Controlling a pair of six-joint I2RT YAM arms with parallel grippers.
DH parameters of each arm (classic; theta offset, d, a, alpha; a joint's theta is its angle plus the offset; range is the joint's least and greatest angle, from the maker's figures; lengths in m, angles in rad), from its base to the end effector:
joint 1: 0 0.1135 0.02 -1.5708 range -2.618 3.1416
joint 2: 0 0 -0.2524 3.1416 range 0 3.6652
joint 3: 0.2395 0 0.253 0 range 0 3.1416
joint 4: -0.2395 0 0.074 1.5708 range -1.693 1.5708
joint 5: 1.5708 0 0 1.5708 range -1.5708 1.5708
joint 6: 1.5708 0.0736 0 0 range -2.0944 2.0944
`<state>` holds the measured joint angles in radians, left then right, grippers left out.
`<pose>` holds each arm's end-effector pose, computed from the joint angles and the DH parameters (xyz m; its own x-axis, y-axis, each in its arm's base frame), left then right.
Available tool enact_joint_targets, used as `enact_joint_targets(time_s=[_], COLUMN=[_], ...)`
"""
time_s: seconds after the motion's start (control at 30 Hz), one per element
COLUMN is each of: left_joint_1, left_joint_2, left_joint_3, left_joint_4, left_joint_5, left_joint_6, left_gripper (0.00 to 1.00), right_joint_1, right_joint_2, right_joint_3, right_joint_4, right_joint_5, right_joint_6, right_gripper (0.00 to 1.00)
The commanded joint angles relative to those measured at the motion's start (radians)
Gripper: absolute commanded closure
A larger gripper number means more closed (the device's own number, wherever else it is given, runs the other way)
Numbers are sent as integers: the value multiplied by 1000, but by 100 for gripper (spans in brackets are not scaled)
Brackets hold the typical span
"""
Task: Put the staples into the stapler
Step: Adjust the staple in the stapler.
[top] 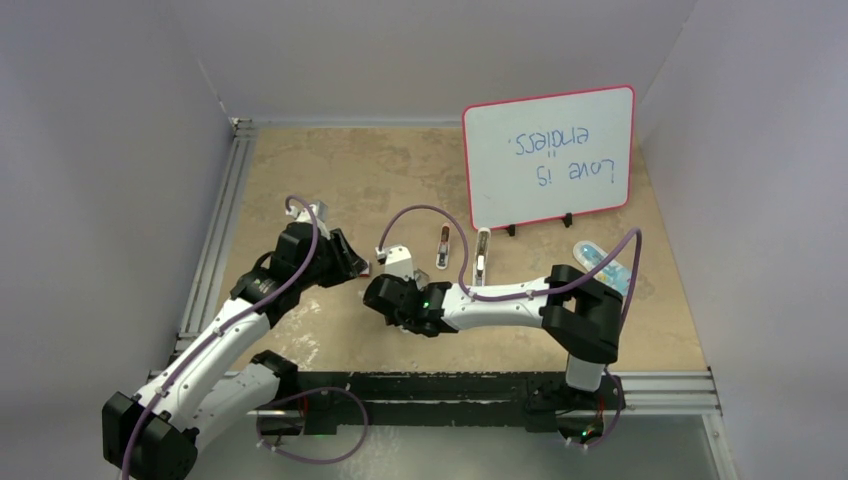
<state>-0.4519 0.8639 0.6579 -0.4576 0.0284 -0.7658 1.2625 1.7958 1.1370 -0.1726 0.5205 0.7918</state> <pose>0.2017 -0.1002 0.2230 -0.7159 -0.4226 -0.5557 -0.0549 0.8276 -0.5586 0.1563 0.3703 0.1547 -0.6734 -0.0801 -0.7349 -0.3498 0.9103 0.2214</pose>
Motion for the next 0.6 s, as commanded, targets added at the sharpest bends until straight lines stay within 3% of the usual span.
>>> enact_joint_targets(time_s=[0.0,0.57], left_joint_1=[1,0], left_joint_2=[-3,-5], left_joint_3=[9,9], left_joint_4=[25,22], left_joint_5=[-10,-12], left_joint_6=[13,13], left_gripper=[57,58], right_joint_1=[-2,-2], right_joint_2=[0,-39], right_joint_3=[-17,-41], right_joint_4=[12,-22], right_joint_5=[-18,-47], right_joint_6=[1,24], right_gripper=[67,70])
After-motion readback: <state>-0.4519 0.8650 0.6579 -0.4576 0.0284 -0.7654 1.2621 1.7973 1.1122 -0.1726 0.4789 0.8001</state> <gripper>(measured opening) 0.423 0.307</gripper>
